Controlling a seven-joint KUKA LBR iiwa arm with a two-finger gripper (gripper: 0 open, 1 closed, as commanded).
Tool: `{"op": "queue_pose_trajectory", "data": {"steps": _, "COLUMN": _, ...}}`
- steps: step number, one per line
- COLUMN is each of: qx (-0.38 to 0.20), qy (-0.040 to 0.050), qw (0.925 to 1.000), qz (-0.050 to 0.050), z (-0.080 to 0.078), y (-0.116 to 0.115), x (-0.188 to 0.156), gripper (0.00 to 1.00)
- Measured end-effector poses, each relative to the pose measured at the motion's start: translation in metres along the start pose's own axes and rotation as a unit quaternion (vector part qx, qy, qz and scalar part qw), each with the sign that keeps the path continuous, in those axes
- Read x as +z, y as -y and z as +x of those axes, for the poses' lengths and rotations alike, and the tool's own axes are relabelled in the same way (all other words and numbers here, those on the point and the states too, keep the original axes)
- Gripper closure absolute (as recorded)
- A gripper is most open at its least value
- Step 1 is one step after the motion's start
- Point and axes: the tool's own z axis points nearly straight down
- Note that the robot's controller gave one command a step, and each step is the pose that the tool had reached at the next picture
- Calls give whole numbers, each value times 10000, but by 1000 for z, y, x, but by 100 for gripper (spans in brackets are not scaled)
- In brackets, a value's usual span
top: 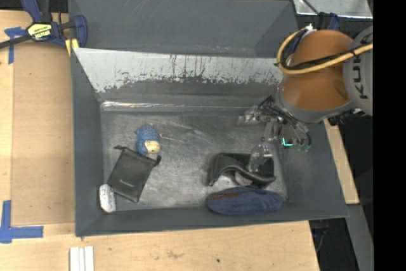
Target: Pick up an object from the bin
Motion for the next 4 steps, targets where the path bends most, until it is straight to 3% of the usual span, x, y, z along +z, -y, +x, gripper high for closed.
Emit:
{"op": "queue_pose_trajectory", "data": {"steps": 1, "qx": -285, "qy": 121, "qw": 9995, "qz": 27, "z": 8, "y": -12, "x": 21, "gripper": 0}}
{"op": "queue_pose_trajectory", "data": {"steps": 2, "qx": -205, "qy": 106, "qw": 9997, "qz": 33, "z": 6, "y": -11, "x": 23, "gripper": 0}}
{"op": "queue_pose_trajectory", "data": {"steps": 3, "qx": -453, "qy": 27, "qw": 9990, "qz": 2, "z": 46, "y": -25, "x": 18, "gripper": 0}}
{"op": "queue_pose_trajectory", "data": {"steps": 4, "qx": -1060, "qy": 40, "qw": 9944, "qz": -4, "z": 29, "y": -20, "x": 65, "gripper": 0}}
